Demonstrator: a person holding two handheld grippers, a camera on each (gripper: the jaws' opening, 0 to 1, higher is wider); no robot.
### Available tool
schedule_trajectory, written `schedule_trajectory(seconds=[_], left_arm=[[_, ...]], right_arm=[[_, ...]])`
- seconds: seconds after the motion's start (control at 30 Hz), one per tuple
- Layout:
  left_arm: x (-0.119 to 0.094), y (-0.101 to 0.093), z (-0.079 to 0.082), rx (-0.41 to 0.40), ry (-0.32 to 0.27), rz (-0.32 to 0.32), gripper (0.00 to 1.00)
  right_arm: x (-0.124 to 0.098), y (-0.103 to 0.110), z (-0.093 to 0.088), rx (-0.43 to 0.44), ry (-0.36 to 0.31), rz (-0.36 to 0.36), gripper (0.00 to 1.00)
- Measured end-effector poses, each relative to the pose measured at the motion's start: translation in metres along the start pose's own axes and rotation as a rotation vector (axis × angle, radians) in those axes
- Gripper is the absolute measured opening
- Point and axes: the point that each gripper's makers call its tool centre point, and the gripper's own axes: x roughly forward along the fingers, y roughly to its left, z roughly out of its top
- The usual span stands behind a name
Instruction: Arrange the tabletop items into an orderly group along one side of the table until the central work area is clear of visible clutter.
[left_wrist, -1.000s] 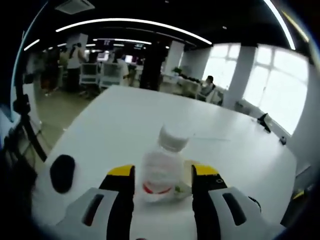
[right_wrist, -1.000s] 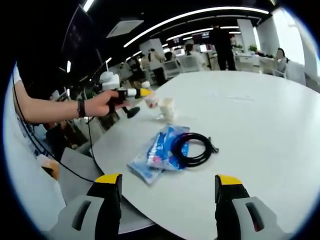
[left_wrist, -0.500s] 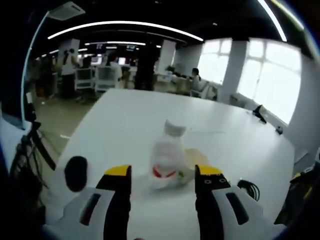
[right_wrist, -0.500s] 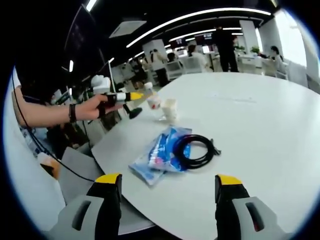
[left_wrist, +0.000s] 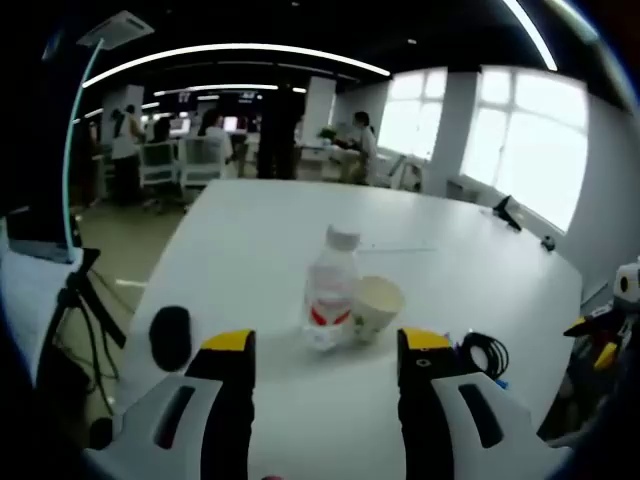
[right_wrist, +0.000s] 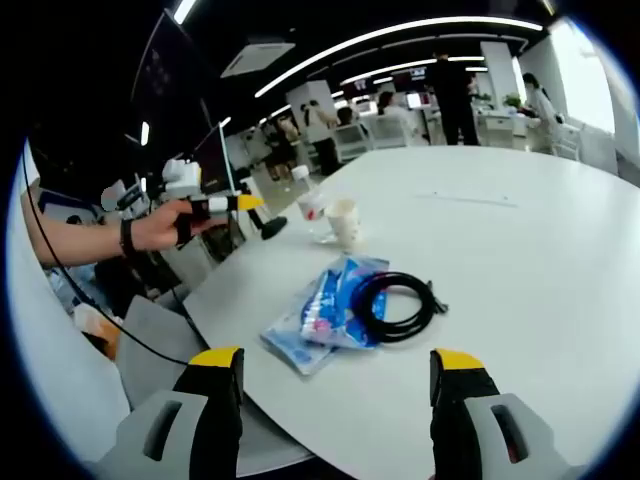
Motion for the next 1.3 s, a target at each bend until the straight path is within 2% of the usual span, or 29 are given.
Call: schedule_trajectory(seconds=[0.33,0.47,0.63,0.73,0.87,1.07,1.3], left_arm=[[-0.022,-0.015,-0.02,0.043,0.029,-0.049,0.59],[-0.035,-0.029,-0.024,0.06,0.037,-0.066,0.6],[-0.047,-0.025,-0.032,0.085,0.053,-0.066,0.61],[-0.054,-0.023,-0.039,0.073,0.06,-0.07,0.62],[-0.061,-0.026,-0.05,0.095,0.09,-0.092,0.65],[-0.073,-0.035,-0.058,0.086,0.099,-0.106,0.68],[-0.076,-0.044,-0.068,0.08,0.112,-0.118,0.7]], right_arm=[[0.004,0.004,-0.003,0.002,0.004,0.01,0.78],[0.005,0.004,-0.008,0.006,0.011,0.011,0.77],[0.007,0.004,-0.012,0.015,0.015,0.013,0.77],[0.009,0.005,-0.014,0.018,0.02,0.017,0.77],[0.013,0.005,-0.016,0.015,0.026,0.025,0.78],[0.018,0.007,-0.017,0.02,0.031,0.031,0.77],[0.022,0.001,-0.012,0.032,0.025,0.028,0.76]])
